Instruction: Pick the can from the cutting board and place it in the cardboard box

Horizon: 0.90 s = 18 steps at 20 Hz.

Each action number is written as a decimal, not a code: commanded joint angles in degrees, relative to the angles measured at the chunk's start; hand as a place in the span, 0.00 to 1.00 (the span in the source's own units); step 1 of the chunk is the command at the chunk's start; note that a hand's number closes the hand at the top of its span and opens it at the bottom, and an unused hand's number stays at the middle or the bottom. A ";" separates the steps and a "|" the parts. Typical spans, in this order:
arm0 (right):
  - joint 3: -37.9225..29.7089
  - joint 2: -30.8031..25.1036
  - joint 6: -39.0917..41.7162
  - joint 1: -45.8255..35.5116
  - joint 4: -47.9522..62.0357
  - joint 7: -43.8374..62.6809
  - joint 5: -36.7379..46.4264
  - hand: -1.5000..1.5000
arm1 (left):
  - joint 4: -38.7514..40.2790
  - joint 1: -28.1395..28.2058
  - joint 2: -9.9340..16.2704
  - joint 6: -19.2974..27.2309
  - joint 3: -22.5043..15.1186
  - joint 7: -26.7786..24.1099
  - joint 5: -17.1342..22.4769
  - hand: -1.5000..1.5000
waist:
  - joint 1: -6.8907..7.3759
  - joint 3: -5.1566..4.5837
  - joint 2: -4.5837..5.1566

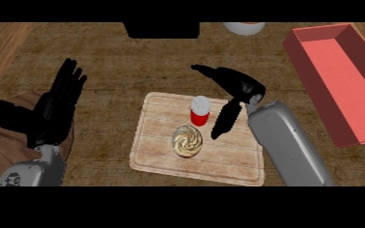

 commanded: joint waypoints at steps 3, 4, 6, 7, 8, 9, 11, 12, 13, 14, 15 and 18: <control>-1.86 2.40 0.66 -1.43 4.46 -2.31 2.67 0.00 | -2.25 2.51 -0.49 -1.98 1.02 -0.02 -0.20 0.50 | 0.12 0.00 0.01; 0.70 2.60 0.15 3.24 0.19 -2.00 3.66 0.00 | -4.94 5.29 -2.29 0.20 -1.60 -0.05 -2.78 0.50 | 0.02 0.00 -0.06; -3.23 2.51 2.26 -2.03 3.77 -1.72 2.88 0.00 | -4.29 4.74 -1.00 -2.14 0.45 -0.30 -1.67 0.50 | 0.12 0.00 -0.01; -2.25 3.04 0.34 -2.65 7.86 -4.33 4.61 0.00 | -6.45 4.13 -3.94 1.54 -2.65 1.52 -3.97 0.50 | 0.24 0.01 0.02; -1.43 2.08 0.87 -0.16 5.96 -6.04 5.39 0.00 | -0.48 -2.43 -1.27 -0.31 1.06 2.67 -2.35 0.50 | -0.09 0.00 0.04; -1.62 3.10 -0.29 0.64 5.99 -6.39 6.11 0.00 | -1.30 2.66 -2.00 -1.53 0.27 -0.51 -3.12 0.50 | 0.00 0.00 0.01; -0.42 4.85 -0.27 1.35 4.90 -2.81 7.13 0.00 | -0.48 0.48 -0.48 -3.02 3.46 -0.10 -0.56 0.50 | -0.03 -0.01 0.01; -1.44 5.34 0.62 -0.37 6.02 -3.15 6.86 0.00 | -2.98 2.47 -3.81 -0.11 -1.09 0.82 -4.27 0.50 | 0.03 0.00 0.00; -1.12 5.41 0.29 2.12 4.25 -3.18 7.48 0.00 | -0.78 1.19 -2.16 -2.43 1.50 -0.31 -2.65 0.50 | -0.08 -0.01 -0.01; -0.58 5.42 1.33 3.37 1.26 -2.59 7.35 0.00 | -3.53 2.10 -1.34 -2.13 2.35 2.04 -2.40 0.50 | -0.09 0.00 -0.04; -1.71 4.39 0.17 0.54 8.83 -7.64 8.42 0.00 | 1.58 -0.42 -2.25 -2.89 2.73 -0.87 -1.72 0.50 | -0.01 -0.01 0.06; -1.40 4.16 0.50 3.64 6.30 -7.68 9.44 0.00 | -2.74 0.68 -3.03 -1.57 1.95 1.96 -2.67 0.50 | -0.07 0.00 -0.02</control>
